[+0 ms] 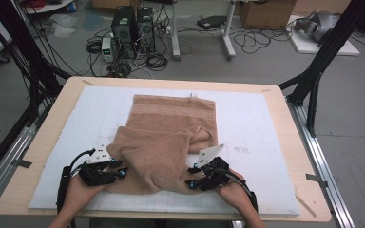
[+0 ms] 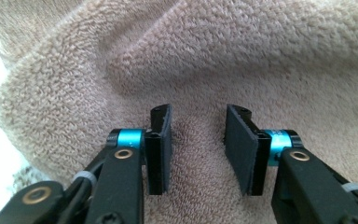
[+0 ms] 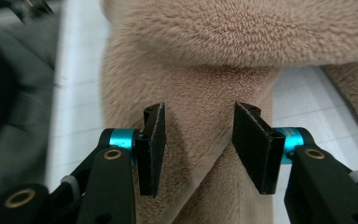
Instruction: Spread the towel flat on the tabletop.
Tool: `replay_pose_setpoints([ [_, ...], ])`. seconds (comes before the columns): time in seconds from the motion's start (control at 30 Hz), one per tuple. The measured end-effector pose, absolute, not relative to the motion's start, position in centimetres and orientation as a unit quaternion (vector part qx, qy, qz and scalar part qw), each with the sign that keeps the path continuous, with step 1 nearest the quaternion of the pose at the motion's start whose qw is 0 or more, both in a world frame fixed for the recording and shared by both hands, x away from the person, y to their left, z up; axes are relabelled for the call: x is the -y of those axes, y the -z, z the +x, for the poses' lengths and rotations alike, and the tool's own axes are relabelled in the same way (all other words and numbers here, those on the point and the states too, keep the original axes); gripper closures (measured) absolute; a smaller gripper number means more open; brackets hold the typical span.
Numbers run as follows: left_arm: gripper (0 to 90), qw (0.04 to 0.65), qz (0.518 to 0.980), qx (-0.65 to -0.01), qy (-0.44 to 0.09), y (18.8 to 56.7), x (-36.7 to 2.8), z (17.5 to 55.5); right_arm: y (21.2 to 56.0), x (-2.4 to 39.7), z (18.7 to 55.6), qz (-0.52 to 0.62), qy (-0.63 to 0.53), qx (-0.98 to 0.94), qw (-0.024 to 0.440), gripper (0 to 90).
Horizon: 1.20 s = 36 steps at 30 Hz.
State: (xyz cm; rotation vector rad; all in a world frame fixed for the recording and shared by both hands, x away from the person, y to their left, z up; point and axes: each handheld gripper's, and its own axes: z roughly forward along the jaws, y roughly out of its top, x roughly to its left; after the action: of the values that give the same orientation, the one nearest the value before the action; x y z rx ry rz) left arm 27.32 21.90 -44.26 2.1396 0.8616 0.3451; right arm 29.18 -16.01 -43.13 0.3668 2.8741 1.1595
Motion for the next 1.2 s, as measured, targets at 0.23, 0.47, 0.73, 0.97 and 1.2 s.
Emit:
replay_pose_setpoints([
  [0.23,79.0,0.395,0.844,-0.335,-0.141,44.1,-21.8,27.2,43.7,16.1,30.1,0.109,-0.376,-0.920,-0.010,84.5],
  [0.47,82.3,0.414,0.838,-0.325,-0.144,43.1,-21.5,26.2,43.2,18.5,29.0,0.123,-0.376,-0.919,-0.004,85.1],
  [0.73,83.2,0.432,0.839,-0.299,-0.142,41.8,-21.5,23.9,42.2,22.1,25.8,0.138,-0.380,-0.915,0.003,85.0],
  [0.97,66.8,0.445,0.832,-0.301,-0.140,40.6,-22.2,24.1,40.5,22.4,26.0,0.145,-0.422,-0.895,0.020,71.2],
  [1.2,57.2,0.415,0.838,-0.323,-0.145,41.5,-21.9,27.2,41.3,19.5,30.4,0.152,-0.384,-0.909,0.056,61.3],
])
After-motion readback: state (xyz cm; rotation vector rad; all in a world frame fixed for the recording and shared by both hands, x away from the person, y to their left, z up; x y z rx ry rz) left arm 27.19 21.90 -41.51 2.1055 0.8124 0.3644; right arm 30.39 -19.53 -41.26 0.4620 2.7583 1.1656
